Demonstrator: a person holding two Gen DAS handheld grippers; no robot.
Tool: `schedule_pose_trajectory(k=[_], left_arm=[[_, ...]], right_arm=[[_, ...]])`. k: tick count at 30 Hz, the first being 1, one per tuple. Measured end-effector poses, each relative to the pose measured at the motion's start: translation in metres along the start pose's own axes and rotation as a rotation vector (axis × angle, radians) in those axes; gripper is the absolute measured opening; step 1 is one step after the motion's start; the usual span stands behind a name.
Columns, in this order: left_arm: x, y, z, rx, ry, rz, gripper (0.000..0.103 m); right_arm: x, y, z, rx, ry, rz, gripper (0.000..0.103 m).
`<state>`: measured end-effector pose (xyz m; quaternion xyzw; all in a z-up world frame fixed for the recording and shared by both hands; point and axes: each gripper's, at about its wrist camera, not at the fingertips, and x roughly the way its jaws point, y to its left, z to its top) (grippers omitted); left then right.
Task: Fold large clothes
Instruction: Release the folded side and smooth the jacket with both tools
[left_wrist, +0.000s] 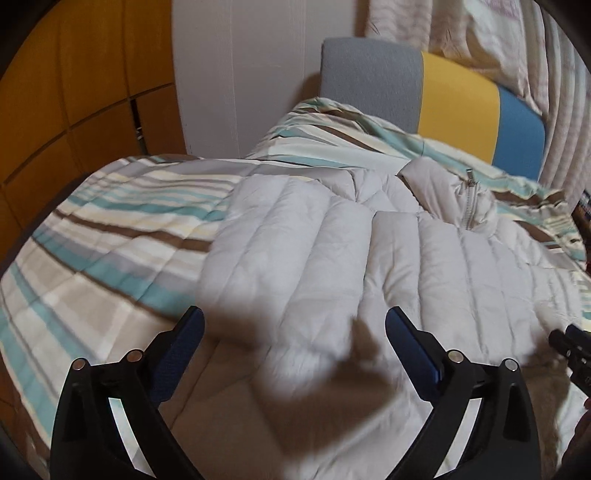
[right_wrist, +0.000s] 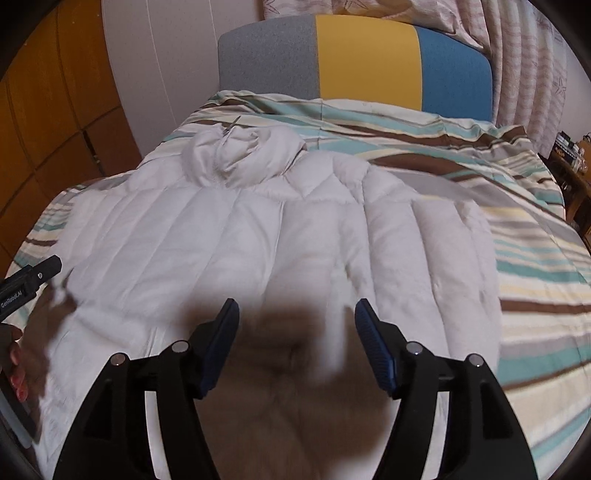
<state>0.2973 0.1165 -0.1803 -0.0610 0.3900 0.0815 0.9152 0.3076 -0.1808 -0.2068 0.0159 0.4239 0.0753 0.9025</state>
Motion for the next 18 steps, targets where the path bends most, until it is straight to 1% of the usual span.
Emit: schedule_pose_trajectory(k=[2, 5, 9, 12, 14, 18], left_arm=[[-0.011, 0.008, -0.012, -0.015, 0.008, -0.005, 0.098], [-0.024, 0.017, -0.033, -0.028, 0.019, -0.02, 0.098], [-0.037, 0.027, -0.06, -0.015, 0.044, -0.009, 0.098], [-0.042, 0.033, -0.079, -0.017, 0.079, -0.024, 0.098], [-0.049, 0.035, -0.089, -0.005, 0.074, -0.037, 0.098], [-0.069, 0.036, -0.106, 0.041, 0.052, -0.038, 0.098]], right_arm=[[-0.014, -0.001, -0.012, -0.002, 0.005, 0.016, 0.067], [-0.032, -0.007, -0.031, -0.001, 0.004, 0.0, 0.067], [-0.051, -0.022, -0.056, 0.044, 0.01, -0.005, 0.067], [-0.066, -0.034, -0.077, 0.071, 0.014, -0.005, 0.067], [-0.075, -0.04, -0.088, 0.083, 0.016, -0.012, 0.067], [-0.102, -0.057, -0.113, 0.107, 0.005, -0.027, 0.067]])
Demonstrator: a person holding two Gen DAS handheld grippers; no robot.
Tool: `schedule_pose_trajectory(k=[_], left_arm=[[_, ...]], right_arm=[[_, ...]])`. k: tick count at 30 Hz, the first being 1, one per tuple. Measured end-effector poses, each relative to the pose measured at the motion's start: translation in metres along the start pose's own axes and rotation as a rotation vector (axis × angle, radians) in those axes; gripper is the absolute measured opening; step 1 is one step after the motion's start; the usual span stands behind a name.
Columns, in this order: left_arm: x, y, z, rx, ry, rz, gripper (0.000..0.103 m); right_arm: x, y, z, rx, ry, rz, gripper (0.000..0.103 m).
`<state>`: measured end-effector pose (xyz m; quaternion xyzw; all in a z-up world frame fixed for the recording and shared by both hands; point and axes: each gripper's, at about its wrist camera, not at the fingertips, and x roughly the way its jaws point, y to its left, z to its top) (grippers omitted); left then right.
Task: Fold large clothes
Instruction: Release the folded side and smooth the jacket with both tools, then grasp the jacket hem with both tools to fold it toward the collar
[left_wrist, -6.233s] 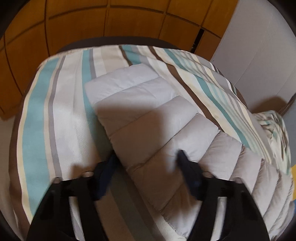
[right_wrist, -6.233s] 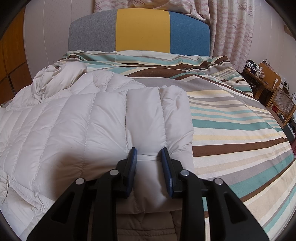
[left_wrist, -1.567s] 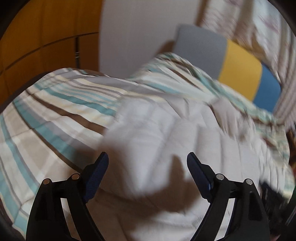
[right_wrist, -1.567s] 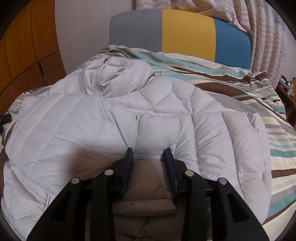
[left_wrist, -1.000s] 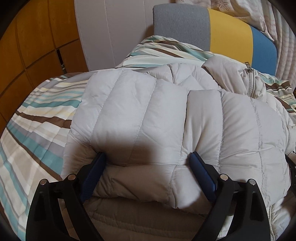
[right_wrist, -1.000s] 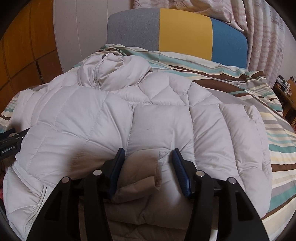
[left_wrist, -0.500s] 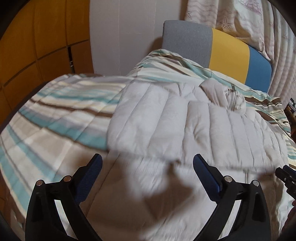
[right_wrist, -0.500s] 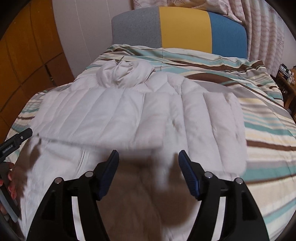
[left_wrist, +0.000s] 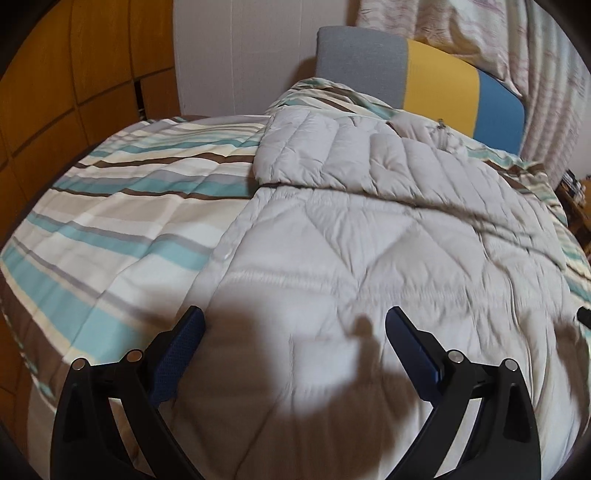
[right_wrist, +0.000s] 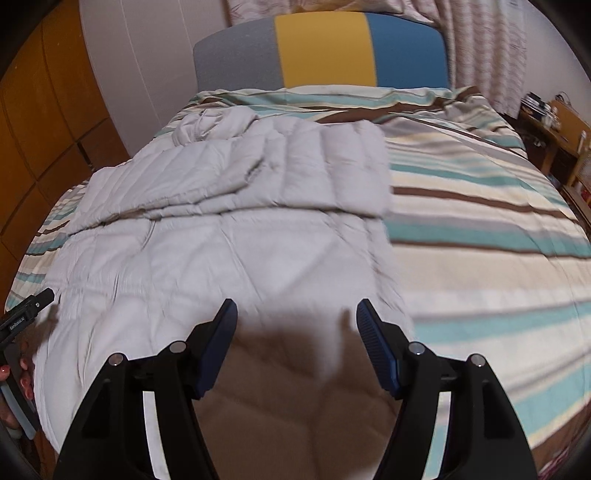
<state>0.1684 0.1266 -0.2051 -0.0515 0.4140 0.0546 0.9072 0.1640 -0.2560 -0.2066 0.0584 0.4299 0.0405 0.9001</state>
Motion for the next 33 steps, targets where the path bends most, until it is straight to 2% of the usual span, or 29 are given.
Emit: schedule_pose_trajectory(k=[7, 15, 19, 20, 22, 26, 28, 31, 32, 33], left_arm=[[-0.034, 0.021, -0.029, -0.02, -0.068, 0.047, 0.098], [-0.055, 0.05, -0.065, -0.075, -0.057, 0.051, 0.098], [-0.063, 0.058, -0.081, -0.104, -0.055, 0.022, 0.097], [-0.064, 0.058, -0.085, -0.107, -0.055, 0.016, 0.096], [-0.066, 0.059, -0.092, -0.103, -0.053, 0.011, 0.087], [-0.071, 0.056, -0.105, -0.077, -0.046, -0.009, 0.082], [-0.072, 0.054, -0.109, -0.065, -0.039, -0.021, 0.075], [-0.07, 0.057, -0.117, -0.1, -0.013, -0.062, 0.07], [-0.069, 0.057, -0.119, -0.12, -0.005, -0.078, 0.069], [-0.07, 0.058, -0.121, -0.132, -0.003, -0.089, 0.064]], right_arm=[[-0.038, -0.037, -0.035, 0.063, 0.01, -0.025, 0.065], [-0.064, -0.064, -0.078, 0.118, 0.051, -0.031, 0.064], [-0.071, -0.071, -0.095, 0.146, 0.072, -0.005, 0.063], [-0.073, -0.073, -0.1, 0.153, 0.075, 0.01, 0.063], [-0.075, -0.074, -0.107, 0.158, 0.084, 0.028, 0.061], [-0.075, -0.072, -0.117, 0.174, 0.113, 0.075, 0.059], [-0.073, -0.07, -0.122, 0.175, 0.125, 0.095, 0.055], [-0.07, -0.062, -0.128, 0.161, 0.14, 0.118, 0.054], [-0.069, -0.057, -0.129, 0.144, 0.134, 0.106, 0.051], [-0.069, -0.055, -0.129, 0.131, 0.129, 0.101, 0.043]])
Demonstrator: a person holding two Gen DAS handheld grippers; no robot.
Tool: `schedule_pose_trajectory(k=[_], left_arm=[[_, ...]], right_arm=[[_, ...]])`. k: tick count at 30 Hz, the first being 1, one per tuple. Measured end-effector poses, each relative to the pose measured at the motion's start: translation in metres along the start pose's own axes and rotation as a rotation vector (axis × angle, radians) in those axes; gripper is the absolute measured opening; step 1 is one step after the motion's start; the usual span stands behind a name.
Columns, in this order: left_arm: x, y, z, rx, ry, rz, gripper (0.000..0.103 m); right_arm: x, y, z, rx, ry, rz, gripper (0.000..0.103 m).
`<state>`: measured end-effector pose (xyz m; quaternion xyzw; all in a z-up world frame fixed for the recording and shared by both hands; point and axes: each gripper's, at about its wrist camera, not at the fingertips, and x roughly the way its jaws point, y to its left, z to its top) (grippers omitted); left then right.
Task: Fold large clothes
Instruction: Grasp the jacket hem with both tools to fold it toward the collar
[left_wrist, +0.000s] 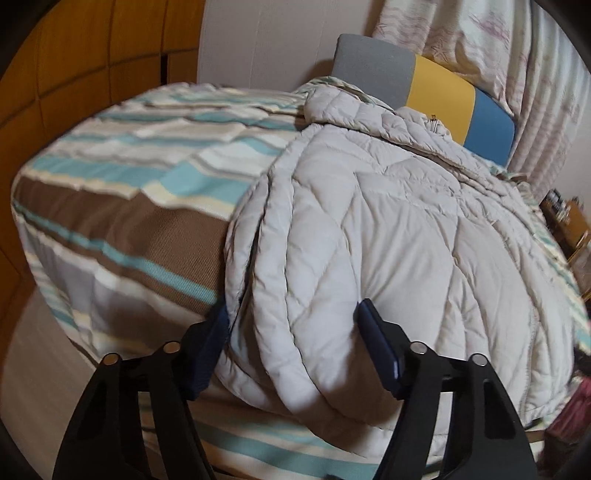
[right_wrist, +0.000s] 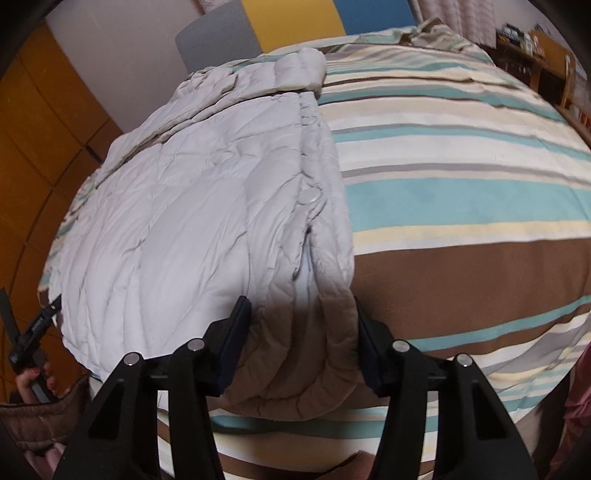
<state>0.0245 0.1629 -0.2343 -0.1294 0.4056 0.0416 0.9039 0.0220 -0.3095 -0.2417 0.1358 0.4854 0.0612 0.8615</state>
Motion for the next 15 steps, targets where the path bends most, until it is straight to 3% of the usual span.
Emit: schedule_pose_trajectory(k=[1, 3, 5, 8, 15], left_arm=[[-0.001, -0.001, -0.001, -0.011, 0.0, -0.013, 0.054], [-0.004, -0.006, 0.0, -0.012, 0.002, -0.044, 0.033], [-0.011, -0.011, 0.005, -0.005, -0.009, -0.068, 0.022], [-0.027, -0.019, 0.018, -0.005, -0.061, -0.107, 0.018], [-0.048, -0.038, 0.074, 0.034, -0.165, -0.172, 0.017]], right_arm=[[0.0, 0.004, 0.0, -0.018, -0.007, 0.005, 0.031], [0.0, 0.009, 0.001, -0.035, -0.018, 0.029, 0.019], [-0.003, 0.013, 0.004, -0.042, -0.038, 0.041, 0.015], [-0.014, 0.014, 0.014, -0.02, -0.093, 0.088, 0.013], [-0.037, 0.022, 0.053, -0.006, -0.232, 0.167, 0.013]])
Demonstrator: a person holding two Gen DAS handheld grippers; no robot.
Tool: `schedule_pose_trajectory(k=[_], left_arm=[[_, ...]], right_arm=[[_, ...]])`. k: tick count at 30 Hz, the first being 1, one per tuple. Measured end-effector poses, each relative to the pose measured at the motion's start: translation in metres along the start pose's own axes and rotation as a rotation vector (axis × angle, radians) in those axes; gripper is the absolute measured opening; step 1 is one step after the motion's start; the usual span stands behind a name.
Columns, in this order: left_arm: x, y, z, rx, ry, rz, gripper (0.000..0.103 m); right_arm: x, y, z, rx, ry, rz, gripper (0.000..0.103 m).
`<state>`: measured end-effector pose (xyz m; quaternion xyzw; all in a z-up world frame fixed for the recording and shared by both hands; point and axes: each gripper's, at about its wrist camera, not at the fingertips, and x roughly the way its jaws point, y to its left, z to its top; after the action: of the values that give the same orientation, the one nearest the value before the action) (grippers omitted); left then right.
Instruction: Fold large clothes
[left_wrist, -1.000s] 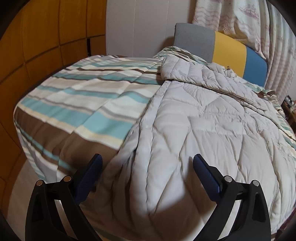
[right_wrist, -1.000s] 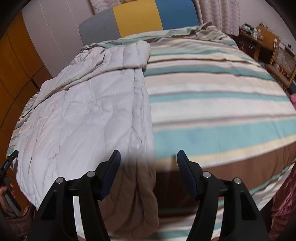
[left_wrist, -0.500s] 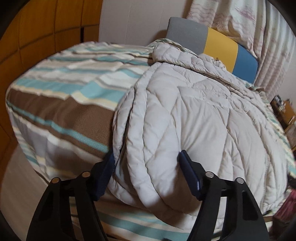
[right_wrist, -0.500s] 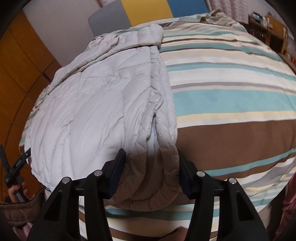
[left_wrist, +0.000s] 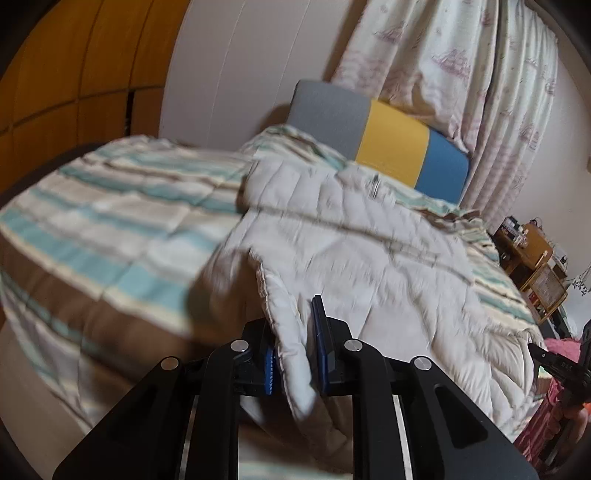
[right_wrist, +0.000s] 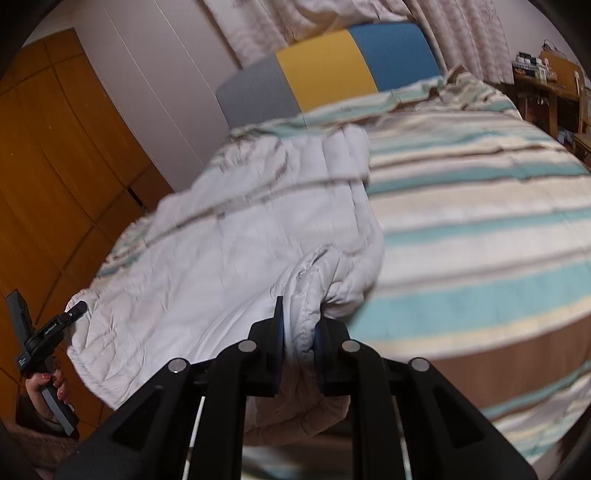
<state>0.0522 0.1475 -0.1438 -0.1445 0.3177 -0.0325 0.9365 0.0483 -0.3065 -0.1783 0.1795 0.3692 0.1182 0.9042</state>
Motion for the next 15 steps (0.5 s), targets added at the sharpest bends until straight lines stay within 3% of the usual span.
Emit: schedule_pose_trajectory(k=[6, 15], left_arm=[[0.027, -0.004, 0.046, -0.016, -0.011, -0.012, 0.017], [0.088, -0.001, 0.091, -0.033, 0.055, 0.004, 0.017]], right_arm=[[0.016, 0.001, 0.04, 0.043, -0.044, 0.032, 0.012], [0.052, -0.011, 0.085, 0.101, -0.046, 0.061, 0.013]])
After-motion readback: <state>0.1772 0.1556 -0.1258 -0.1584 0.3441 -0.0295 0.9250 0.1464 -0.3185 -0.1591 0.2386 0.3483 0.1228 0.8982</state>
